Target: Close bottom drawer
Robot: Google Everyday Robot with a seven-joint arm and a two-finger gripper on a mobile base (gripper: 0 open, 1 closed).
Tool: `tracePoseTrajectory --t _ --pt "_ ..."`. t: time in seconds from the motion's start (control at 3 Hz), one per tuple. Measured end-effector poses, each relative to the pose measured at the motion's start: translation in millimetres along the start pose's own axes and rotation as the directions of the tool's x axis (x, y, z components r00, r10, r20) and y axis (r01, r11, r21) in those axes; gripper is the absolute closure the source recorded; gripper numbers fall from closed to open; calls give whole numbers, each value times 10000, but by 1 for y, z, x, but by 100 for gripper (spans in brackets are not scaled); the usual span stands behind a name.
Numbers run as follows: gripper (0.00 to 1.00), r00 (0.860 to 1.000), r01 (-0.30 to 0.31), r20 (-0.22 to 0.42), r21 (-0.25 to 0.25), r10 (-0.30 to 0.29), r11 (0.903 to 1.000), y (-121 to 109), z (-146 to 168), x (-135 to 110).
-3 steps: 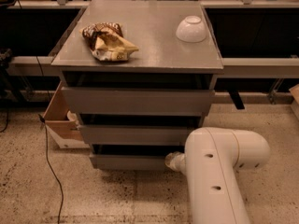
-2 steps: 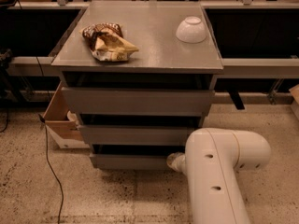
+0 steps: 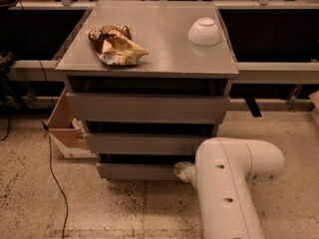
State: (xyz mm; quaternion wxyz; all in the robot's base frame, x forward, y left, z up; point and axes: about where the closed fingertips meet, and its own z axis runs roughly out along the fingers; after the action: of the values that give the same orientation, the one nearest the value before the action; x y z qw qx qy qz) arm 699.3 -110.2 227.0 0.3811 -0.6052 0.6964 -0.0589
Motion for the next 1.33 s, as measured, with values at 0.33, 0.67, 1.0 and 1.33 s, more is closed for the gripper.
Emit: tracePoseTrajectory --t 0.33,0.67,1.0,1.33 --pt "100 9996 102 -255 -926 -126 9956 23 -6 0" --pt "100 9982 130 -562 -1628 -224 9866 43 -17 5" --pt "100 9960 0 -881 -1782 -159 9840 44 -39 18" --pt "100 9938 -468 -1058 -1108 350 9927 25 -90 37"
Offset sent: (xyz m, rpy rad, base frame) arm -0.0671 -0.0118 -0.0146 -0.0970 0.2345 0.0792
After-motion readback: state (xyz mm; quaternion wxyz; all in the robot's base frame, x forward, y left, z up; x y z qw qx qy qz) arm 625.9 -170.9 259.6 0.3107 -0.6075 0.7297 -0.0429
